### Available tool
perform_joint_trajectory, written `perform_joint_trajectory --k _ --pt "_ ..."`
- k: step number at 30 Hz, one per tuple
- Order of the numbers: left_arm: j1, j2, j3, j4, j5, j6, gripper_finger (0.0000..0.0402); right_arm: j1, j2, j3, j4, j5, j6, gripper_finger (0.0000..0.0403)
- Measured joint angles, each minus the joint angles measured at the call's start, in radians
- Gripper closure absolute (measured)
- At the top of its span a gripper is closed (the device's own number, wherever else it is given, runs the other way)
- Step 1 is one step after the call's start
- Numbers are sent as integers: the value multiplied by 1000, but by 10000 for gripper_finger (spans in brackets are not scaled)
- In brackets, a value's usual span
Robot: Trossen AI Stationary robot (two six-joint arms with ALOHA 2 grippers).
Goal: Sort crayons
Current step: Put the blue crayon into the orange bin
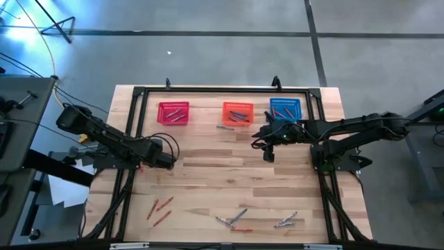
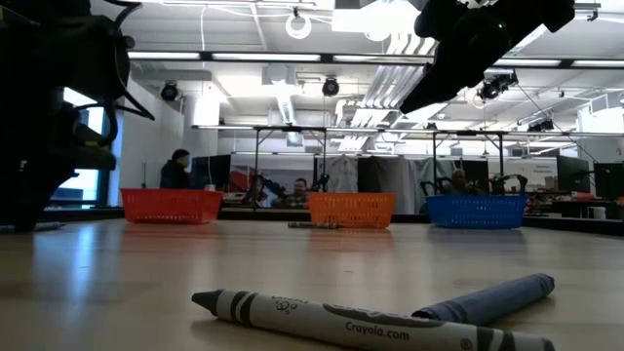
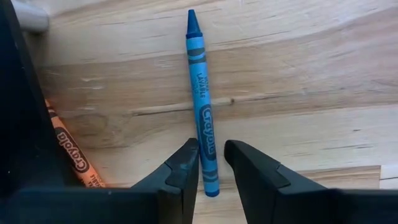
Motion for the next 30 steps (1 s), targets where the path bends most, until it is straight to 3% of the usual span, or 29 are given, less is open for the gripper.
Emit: perform_joint_trajectory --k 8,16,23,30 --pt "0 0 0 -4 4 0 394 0 0 0 11 0 -1 263" --pt "0 10 51 -22 -19 72 400 0 0 1 19 0 0 263" --pt "0 7 158 29 -156 164 401 0 0 1 39 0 0 263" --pt "1 5 280 232 -399 405 401 0 0 1 84 0 23 263"
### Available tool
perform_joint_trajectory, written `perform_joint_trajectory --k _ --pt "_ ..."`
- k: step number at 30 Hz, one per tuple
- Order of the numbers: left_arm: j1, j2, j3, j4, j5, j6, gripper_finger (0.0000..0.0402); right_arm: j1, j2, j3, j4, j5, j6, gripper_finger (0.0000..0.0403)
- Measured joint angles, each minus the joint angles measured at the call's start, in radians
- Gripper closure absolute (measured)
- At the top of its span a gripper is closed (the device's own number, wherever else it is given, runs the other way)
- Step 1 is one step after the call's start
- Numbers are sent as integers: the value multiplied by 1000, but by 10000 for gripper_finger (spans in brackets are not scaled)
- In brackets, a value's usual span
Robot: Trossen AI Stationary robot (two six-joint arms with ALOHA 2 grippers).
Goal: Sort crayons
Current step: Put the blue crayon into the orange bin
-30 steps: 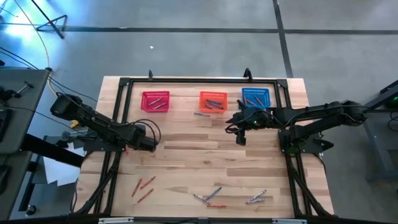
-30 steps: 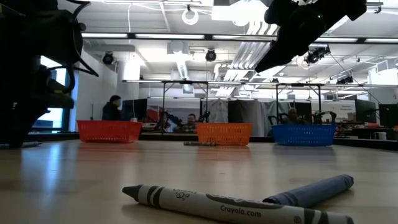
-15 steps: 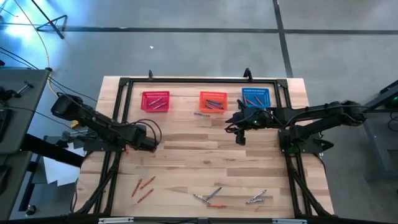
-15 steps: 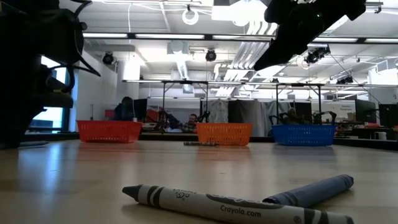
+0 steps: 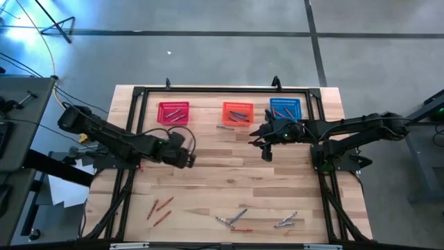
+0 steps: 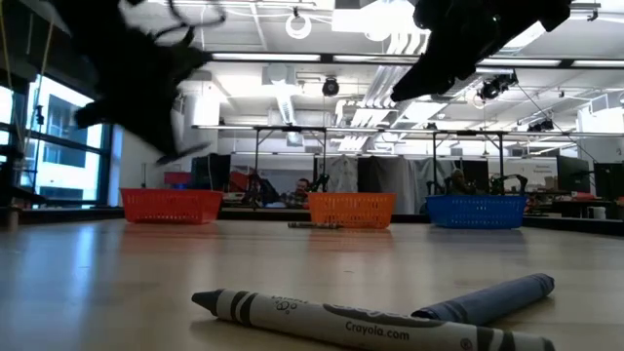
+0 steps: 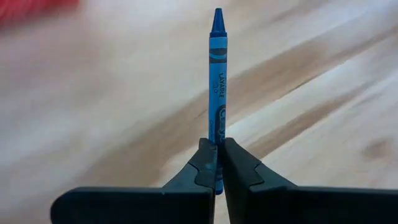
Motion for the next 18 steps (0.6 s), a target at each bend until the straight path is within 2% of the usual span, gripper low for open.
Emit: perform_joint_trajectory --k 5,8,13,18 --pt "5 0 55 250 -188 305 401 0 0 0 35 0 12 263" --pt "38 0 56 414 -203 495 401 0 0 0 51 21 22 263" --pt "145 19 55 596 -124 751 401 0 -3 0 71 34 22 263" --pt "302 88 55 747 85 880 401 0 -31 1 70 35 22 263"
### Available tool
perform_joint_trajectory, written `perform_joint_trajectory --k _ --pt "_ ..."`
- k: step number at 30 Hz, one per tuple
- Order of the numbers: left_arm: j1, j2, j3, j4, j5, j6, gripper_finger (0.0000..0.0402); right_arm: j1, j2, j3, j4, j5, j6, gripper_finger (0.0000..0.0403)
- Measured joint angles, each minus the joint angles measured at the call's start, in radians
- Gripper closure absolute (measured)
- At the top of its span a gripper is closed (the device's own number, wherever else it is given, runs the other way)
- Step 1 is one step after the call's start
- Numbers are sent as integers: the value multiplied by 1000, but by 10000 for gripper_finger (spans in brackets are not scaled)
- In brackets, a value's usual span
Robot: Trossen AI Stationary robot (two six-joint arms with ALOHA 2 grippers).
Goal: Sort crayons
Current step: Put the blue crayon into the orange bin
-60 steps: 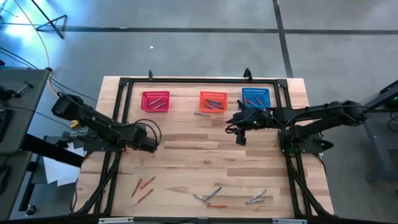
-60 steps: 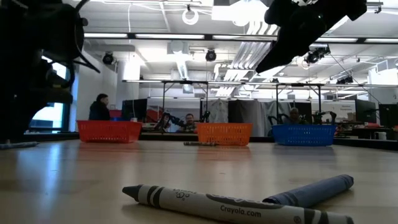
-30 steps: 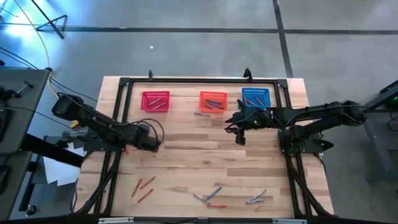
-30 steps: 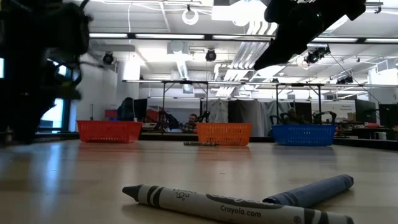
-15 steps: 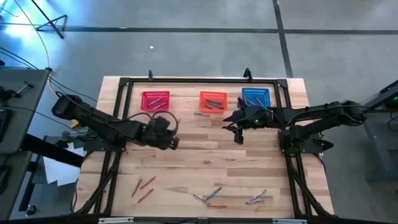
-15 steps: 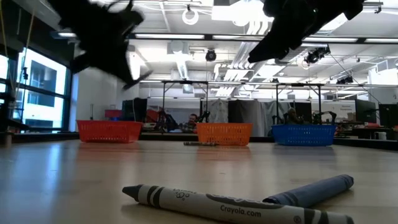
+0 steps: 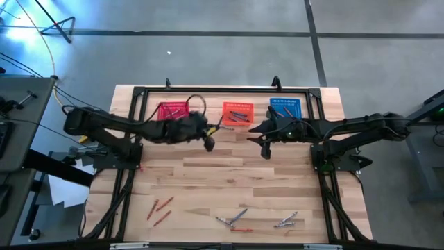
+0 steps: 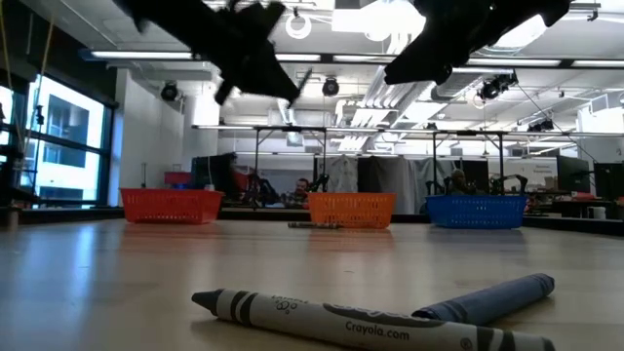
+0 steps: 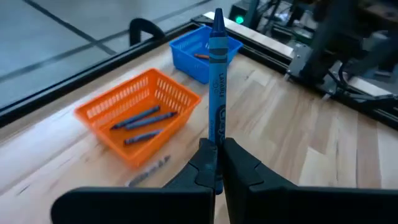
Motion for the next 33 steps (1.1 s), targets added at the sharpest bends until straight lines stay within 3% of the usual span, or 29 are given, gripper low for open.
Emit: perform_joint_trajectory --k 9,14,20,27,33 --pt "267 208 0 264 287 40 401 0 -57 0 -21 1 0 263" --pt "340 313 9 370 367 17 401 0 -63 0 -29 1 -2 263" --pt "370 454 157 299 385 55 402 -1 -63 0 -29 1 -38 263" --pt "372 562 356 53 390 133 401 -1 -63 0 -52 1 -36 263" --pt "372 590 415 7 388 150 401 -1 -63 0 -64 1 -35 263"
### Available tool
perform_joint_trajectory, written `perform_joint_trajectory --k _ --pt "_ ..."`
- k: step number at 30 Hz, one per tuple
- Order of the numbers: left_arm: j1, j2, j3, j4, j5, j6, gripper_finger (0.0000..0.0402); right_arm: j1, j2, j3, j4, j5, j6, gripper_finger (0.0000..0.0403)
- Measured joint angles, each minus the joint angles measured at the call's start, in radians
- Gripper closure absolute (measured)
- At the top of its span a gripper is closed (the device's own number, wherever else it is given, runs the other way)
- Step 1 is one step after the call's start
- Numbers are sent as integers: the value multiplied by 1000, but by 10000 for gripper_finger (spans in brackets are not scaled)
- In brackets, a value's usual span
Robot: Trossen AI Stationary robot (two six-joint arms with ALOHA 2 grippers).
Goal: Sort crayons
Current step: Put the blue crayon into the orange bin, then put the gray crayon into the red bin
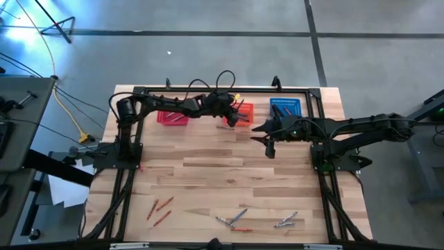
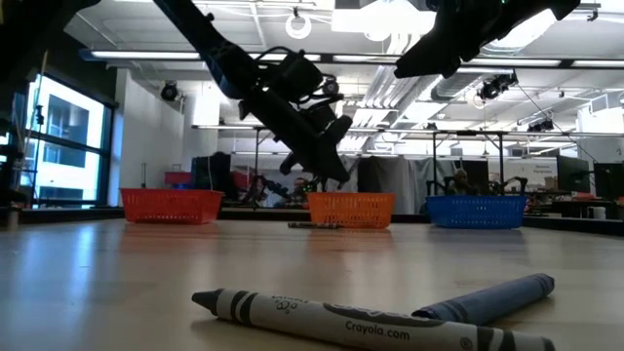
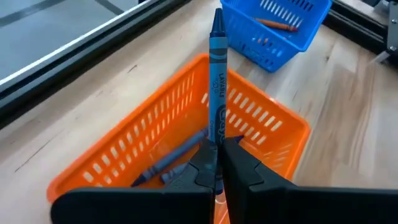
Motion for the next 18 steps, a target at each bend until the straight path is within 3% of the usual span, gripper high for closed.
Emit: perform_joint_trajectory --k 18 --pt "-8 -1 4 -12 7 66 315 0 0 -1 -9 0 11 263"
